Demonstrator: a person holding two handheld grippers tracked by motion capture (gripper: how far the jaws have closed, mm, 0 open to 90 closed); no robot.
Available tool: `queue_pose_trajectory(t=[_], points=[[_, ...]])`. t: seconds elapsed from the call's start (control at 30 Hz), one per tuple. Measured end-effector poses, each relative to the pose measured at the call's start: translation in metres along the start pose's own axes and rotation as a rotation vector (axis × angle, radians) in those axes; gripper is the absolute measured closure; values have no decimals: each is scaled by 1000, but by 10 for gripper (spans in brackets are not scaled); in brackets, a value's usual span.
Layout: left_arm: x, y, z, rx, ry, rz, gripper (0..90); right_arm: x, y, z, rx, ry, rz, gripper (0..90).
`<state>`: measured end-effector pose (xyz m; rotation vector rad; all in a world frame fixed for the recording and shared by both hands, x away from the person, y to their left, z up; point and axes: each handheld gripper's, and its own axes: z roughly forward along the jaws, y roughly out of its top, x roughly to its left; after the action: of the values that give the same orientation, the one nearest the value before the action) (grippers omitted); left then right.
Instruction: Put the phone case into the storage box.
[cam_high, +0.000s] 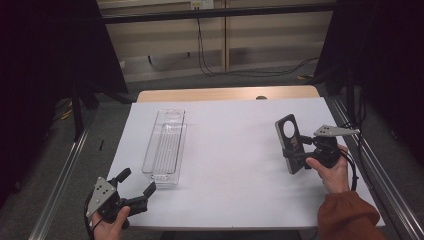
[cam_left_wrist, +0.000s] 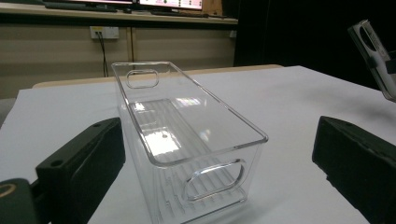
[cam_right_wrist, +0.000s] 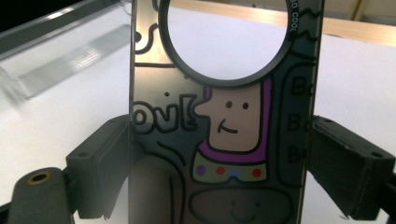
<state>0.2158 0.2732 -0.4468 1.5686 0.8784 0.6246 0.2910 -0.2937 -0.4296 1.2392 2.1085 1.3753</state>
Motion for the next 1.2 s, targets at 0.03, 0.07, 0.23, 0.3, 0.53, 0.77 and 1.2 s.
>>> queue_pose_trajectory(t=[0.03, 0.07, 0.23, 0.3, 0.53, 0.77, 1.2], points=[[-1, 0, 0, -1, 0, -2, 27, 2, 0, 0, -9, 9, -2, 119], [-1, 1, 0, 4, -5, 2, 27, 3, 0, 0, -13, 22, -5, 119], [-3, 2, 0, 3, -34, 12, 31, 12, -1, 0, -42, 61, -31, 118], [-3, 3, 1, 1, -39, 16, 33, 16, -3, 1, -55, 86, -34, 119], [-7, 6, 4, 0, -88, 17, 47, 31, -4, 8, -84, 143, -90, 118], [-9, 9, 10, 23, -176, 0, 61, 46, -4, 11, -118, 205, -116, 118], [-22, 22, 30, 31, -331, 37, 20, 73, -2, 21, -166, 307, -158, 118]])
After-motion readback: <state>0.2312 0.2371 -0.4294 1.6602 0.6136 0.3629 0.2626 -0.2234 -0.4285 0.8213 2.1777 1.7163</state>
